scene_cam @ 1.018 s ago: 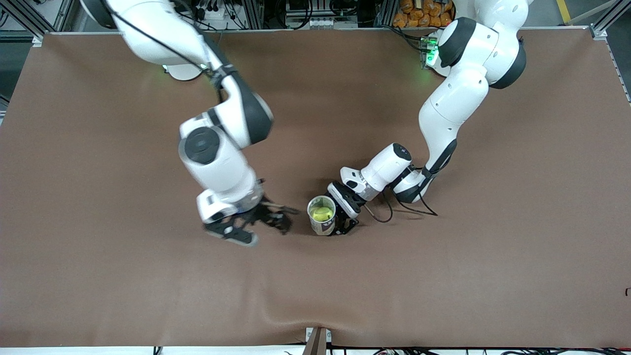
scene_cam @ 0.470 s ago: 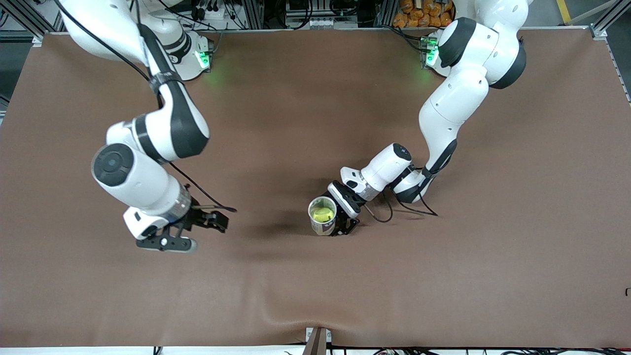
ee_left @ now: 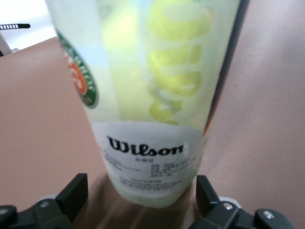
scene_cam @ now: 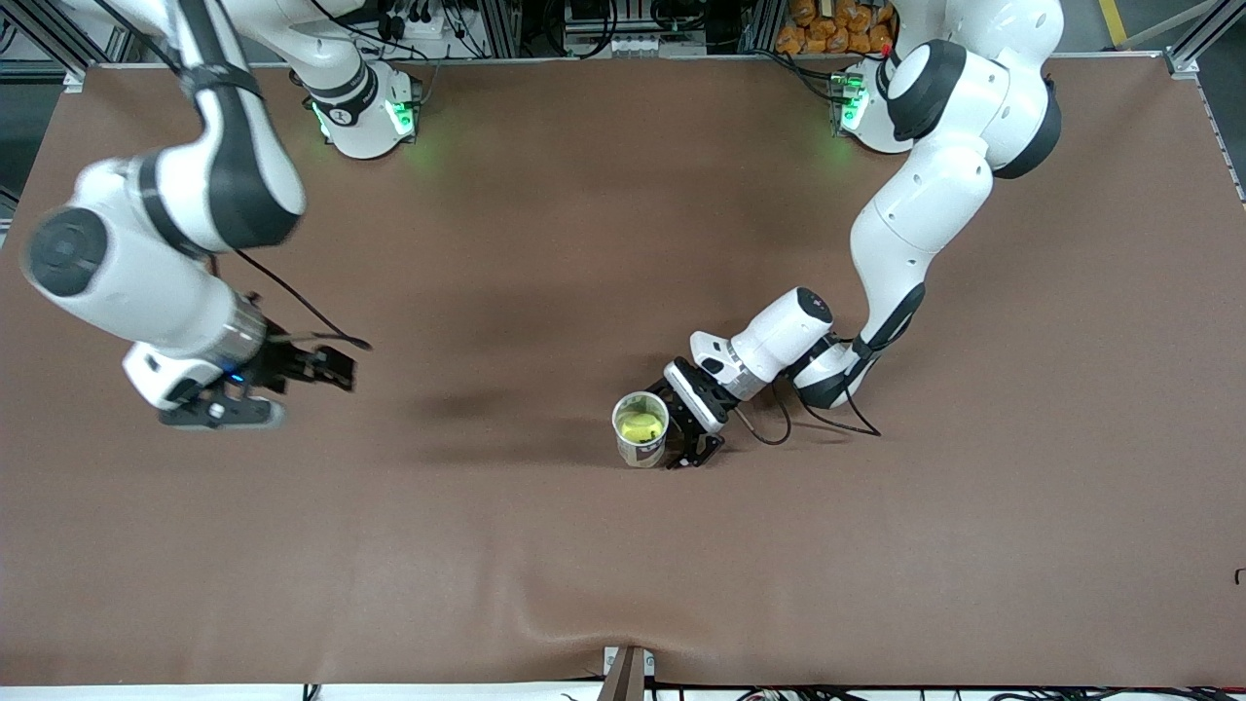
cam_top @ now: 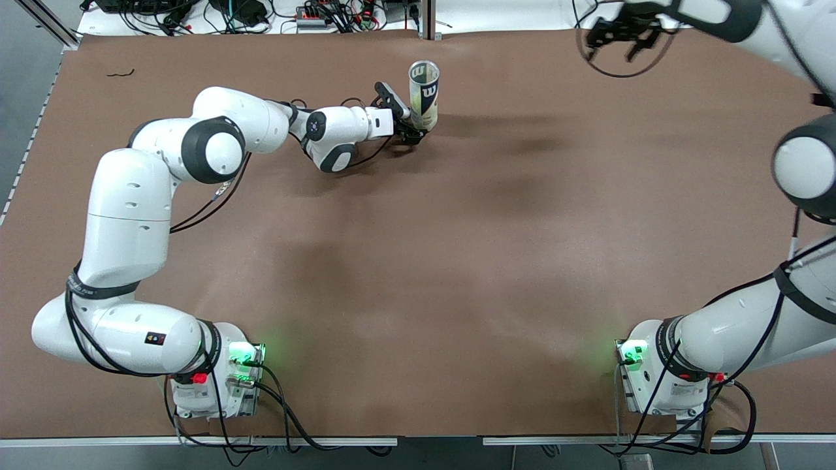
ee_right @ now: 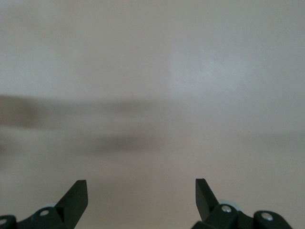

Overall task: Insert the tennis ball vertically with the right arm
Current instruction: 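Set the tube upright on the table with the left gripper while the right gripper retracts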

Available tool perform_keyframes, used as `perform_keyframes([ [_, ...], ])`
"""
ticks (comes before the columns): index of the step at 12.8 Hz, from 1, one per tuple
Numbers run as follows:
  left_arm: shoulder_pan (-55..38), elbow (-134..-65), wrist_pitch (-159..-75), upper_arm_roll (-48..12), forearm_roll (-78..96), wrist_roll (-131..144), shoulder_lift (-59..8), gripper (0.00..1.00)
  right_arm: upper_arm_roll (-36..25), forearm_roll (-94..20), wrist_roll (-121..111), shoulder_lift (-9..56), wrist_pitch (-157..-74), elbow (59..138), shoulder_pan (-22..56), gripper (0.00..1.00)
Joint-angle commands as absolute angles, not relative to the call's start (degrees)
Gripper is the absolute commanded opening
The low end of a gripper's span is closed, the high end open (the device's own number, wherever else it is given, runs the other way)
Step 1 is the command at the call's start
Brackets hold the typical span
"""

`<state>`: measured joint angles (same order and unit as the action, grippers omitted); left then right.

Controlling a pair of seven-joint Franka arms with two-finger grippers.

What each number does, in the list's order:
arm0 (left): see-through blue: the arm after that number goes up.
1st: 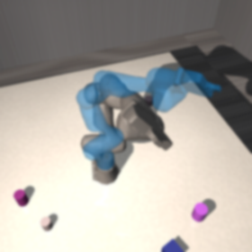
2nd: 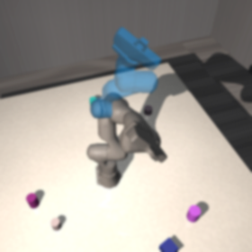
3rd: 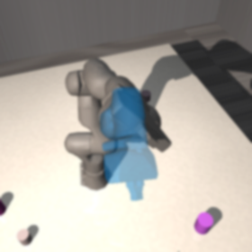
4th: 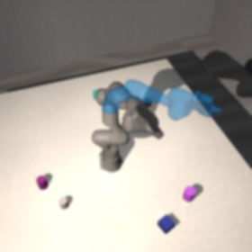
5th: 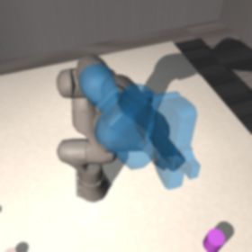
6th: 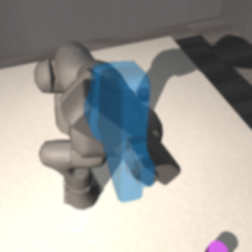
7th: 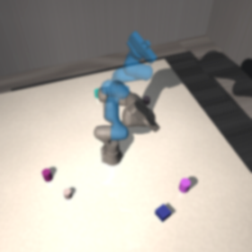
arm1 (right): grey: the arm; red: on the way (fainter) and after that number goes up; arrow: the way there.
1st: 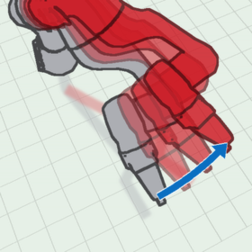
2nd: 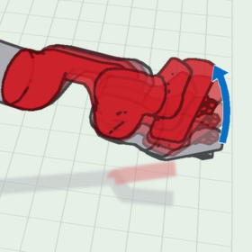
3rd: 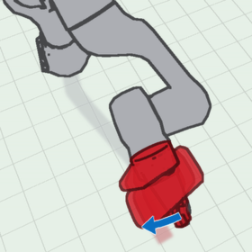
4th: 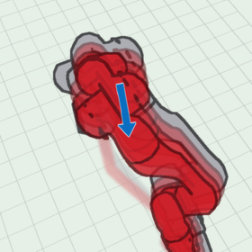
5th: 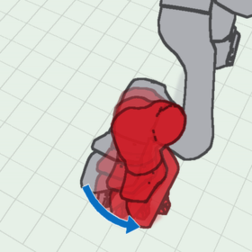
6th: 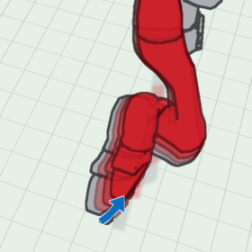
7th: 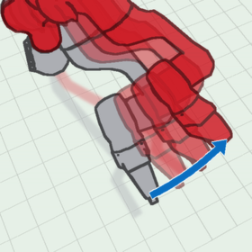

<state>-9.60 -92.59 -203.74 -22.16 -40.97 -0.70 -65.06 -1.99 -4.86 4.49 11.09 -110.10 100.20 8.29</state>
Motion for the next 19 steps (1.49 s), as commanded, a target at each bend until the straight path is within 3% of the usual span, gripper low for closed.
perform_keyframes([
  [1, -6.9, -93.9, -203.6, -23.6, -44.8, -0.3, -65.2, 1.0, -1.1, -5.0, -1.8, 5.0, -104.2, 102.7, 1.8, 1.0],
  [8, 3.1, -101.4, -203.6, -29.3, -55.8, -0.2, -65.1, 1.0, -2.0, -2.5, -9.3, -6.0, -97.4, 101.6, -3.9, 1.0],
  [11, 12.9, -106.9, -203.6, -33.7, -63.0, 0.3, -65.1, 1.0, -6.5, -2.3, -6.7, -5.6, -86.3, 93.5, -2.1, 1.0],
  [14, 19.2, -109.9, -203.6, -34.7, -74.0, 6.6, -65.1, 1.0, -9.2, -1.7, -3.0, -4.5, -85.3, 89.6, 0.4, 1.0],
  [17, 28.8, -110.9, -203.4, -37.3, -88.0, 17.7, -65.0, 1.0, -8.2, -1.8, -3.1, -4.7, -82.3, 89.8, -0.3, 1.0],
  [19, 30.1, -111.0, -203.3, -38.1, -92.2, 28.9, -62.7, 1.0, -6.0, 1.6, -3.6, -4.7, -83.8, 89.9, -0.5, 1.0],
])
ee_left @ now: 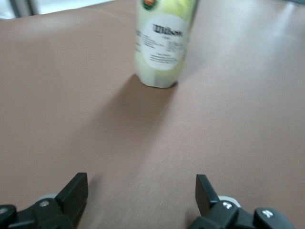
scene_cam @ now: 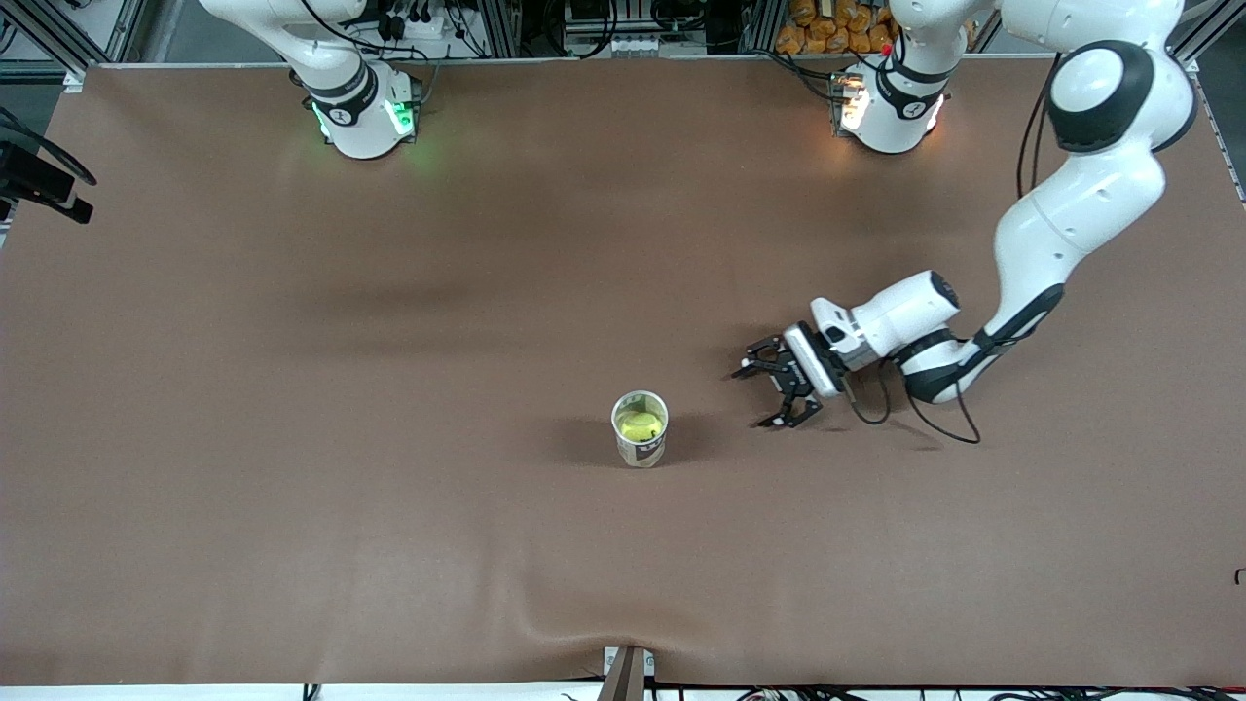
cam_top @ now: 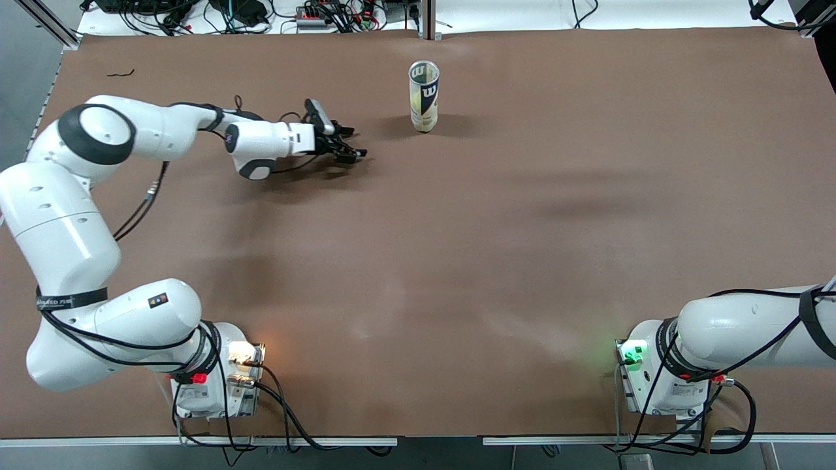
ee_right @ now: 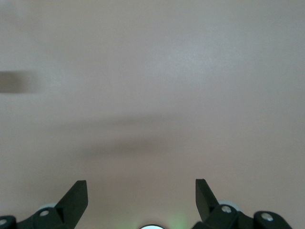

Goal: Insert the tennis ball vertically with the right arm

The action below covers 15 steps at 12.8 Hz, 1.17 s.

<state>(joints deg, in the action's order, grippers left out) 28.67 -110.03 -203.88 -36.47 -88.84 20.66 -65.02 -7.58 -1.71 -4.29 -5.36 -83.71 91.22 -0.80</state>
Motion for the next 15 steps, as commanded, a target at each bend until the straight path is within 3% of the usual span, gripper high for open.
perform_keyframes([
  [1, 30.0, -110.9, -203.1, -38.1, -92.3, 33.3, -60.6, 1.0, -5.5, 2.4, -3.6, -4.4, -84.9, 89.9, -0.5, 1.0],
  [4, 29.3, -108.6, -202.0, -38.6, -92.2, 44.7, -59.9, 1.0, -5.4, 1.9, -3.6, -3.6, -84.8, 89.9, 1.0, 1.0],
  [7, 28.3, -107.8, -196.6, -40.0, -91.8, 58.1, -54.6, 1.0, -5.9, -3.5, -4.6, -3.4, -85.0, 89.8, 0.4, 1.0],
  [15, 26.4, -104.9, -188.2, -40.2, -90.9, 87.2, -45.4, 1.0, -5.7, -1.7, -4.0, -4.0, -82.7, 89.7, -0.1, 1.0],
])
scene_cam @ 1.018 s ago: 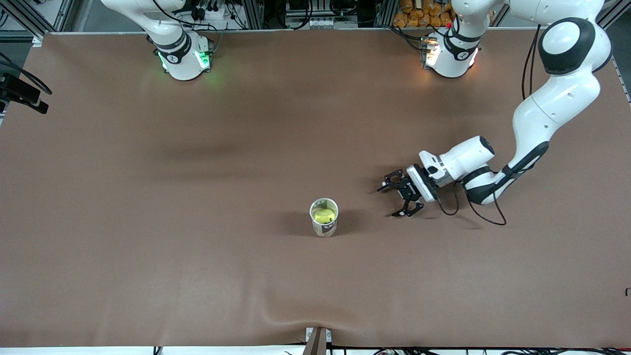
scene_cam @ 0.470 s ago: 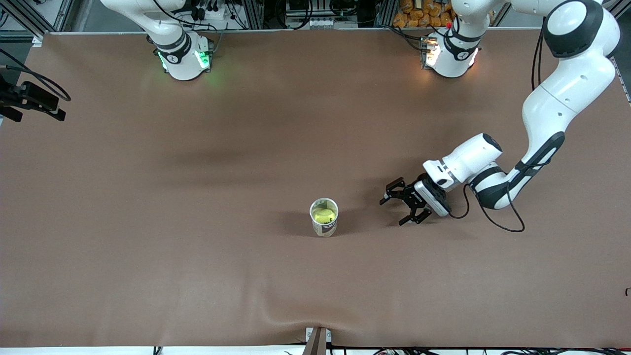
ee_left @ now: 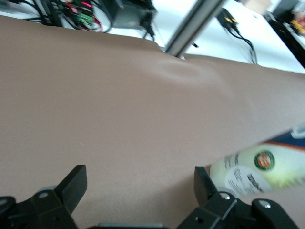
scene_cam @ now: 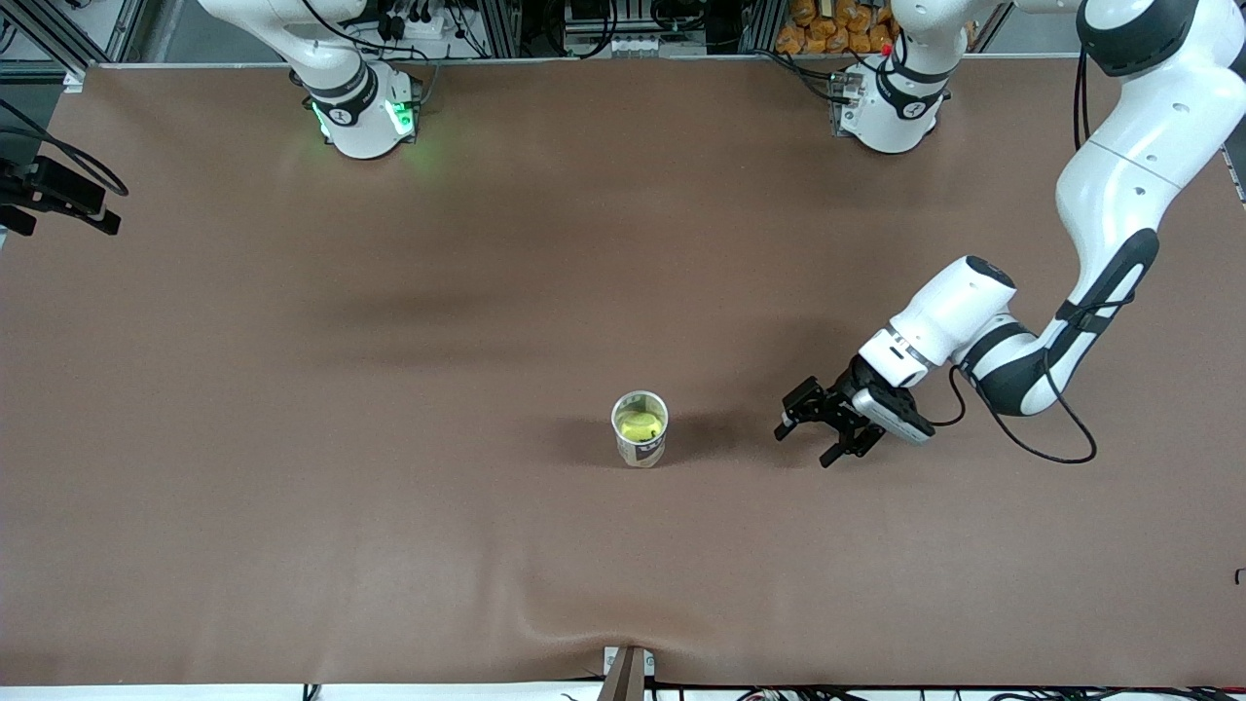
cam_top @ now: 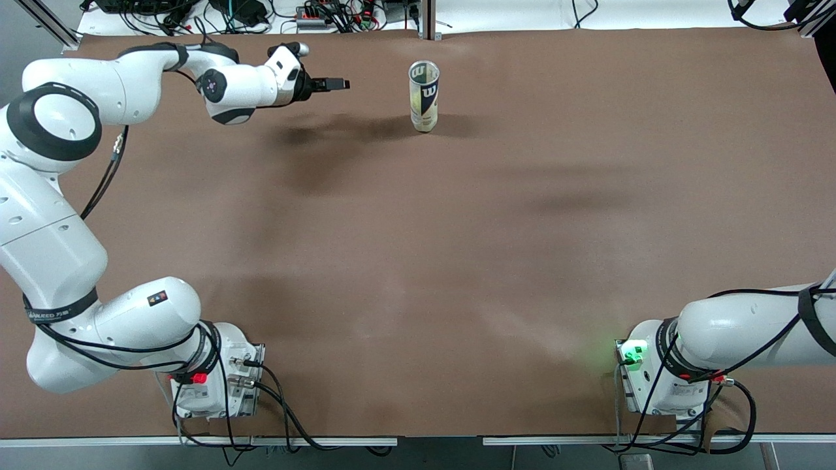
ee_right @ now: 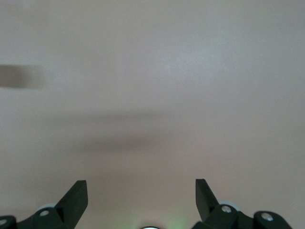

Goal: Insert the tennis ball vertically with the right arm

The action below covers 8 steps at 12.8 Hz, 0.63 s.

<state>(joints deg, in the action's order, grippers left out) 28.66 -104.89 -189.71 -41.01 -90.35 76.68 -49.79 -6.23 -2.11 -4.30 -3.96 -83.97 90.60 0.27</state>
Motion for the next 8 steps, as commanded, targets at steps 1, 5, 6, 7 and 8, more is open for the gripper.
perform_keyframes([
  [1, 25.8, -104.6, -187.4, -40.1, -90.8, 89.6, -44.5, 1.0, -5.7, -1.4, -4.0, -4.0, -82.7, 89.7, -0.2, 1.0],
  [5, 20.8, -104.1, -176.0, -41.0, -79.2, 92.9, -39.6, 1.0, -5.7, -0.8, -4.0, -4.0, -82.5, 89.6, -0.1, 1.0],
  [6, 18.7, -103.8, -172.0, -40.9, -74.6, 92.7, -37.7, 1.0, -5.6, 0.1, -4.0, -4.0, -82.5, 89.6, 0.2, 1.0],
  [7, 17.6, -103.1, -168.9, -41.0, -70.1, 92.6, -37.0, 1.0, -5.5, 0.1, -3.7, -4.0, -82.3, 89.6, 0.2, 1.0],
  [8, 17.2, -102.9, -167.5, -41.5, -65.8, 92.6, -36.5, 1.0, -5.5, 0.2, -2.5, -4.0, -81.6, 89.5, 0.3, 1.0],
])
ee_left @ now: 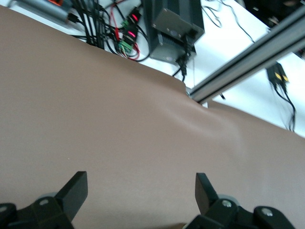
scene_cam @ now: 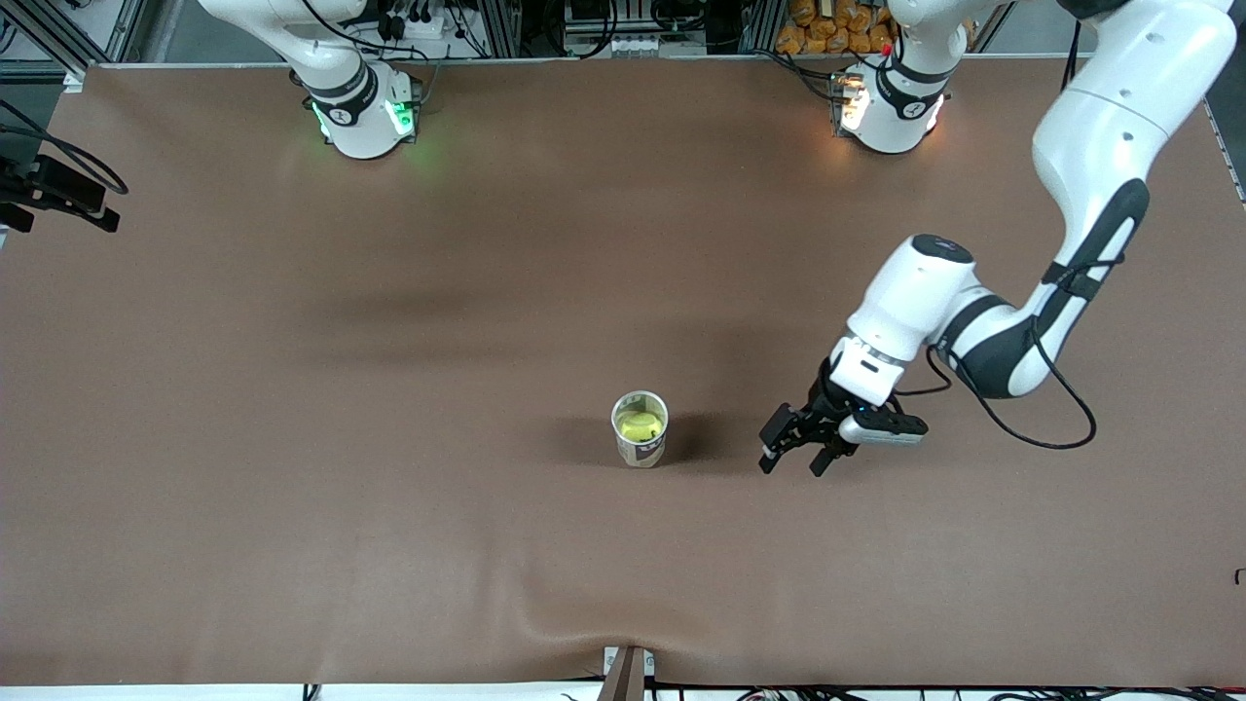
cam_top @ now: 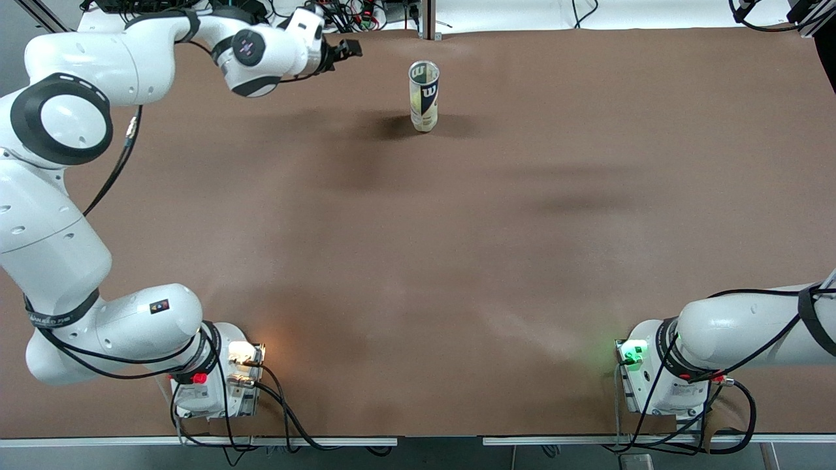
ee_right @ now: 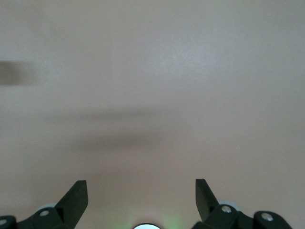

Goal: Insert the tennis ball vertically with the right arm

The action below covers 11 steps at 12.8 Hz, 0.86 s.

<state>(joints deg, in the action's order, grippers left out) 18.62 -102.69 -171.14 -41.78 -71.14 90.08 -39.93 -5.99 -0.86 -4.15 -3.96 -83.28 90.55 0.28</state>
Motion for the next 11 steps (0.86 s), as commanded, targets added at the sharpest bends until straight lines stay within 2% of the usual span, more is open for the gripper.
perform_keyframes([
  [1, 17.1, -102.7, -165.8, -42.6, -61.9, 92.6, -36.1, 1.0, -4.9, 0.1, -0.3, -4.0, -81.0, 89.2, 0.3, 1.0],
  [5, 17.8, -97.0, -146.3, -49.6, -49.3, 85.4, -35.7, 1.0, -3.3, 0.1, -0.2, -4.1, -80.6, 88.3, 0.3, 1.0],
  [9, 17.1, -85.4, -123.3, -52.6, -31.7, 68.6, -35.6, 1.0, -3.4, -0.2, -0.2, -4.1, -80.4, 88.2, 0.1, 1.0],
  [11, 19.7, -84.6, -114.0, -55.5, -30.8, 61.9, -34.9, 1.0, -3.3, -0.4, -0.1, -4.1, -80.4, 88.2, 0.2, 1.0],
])
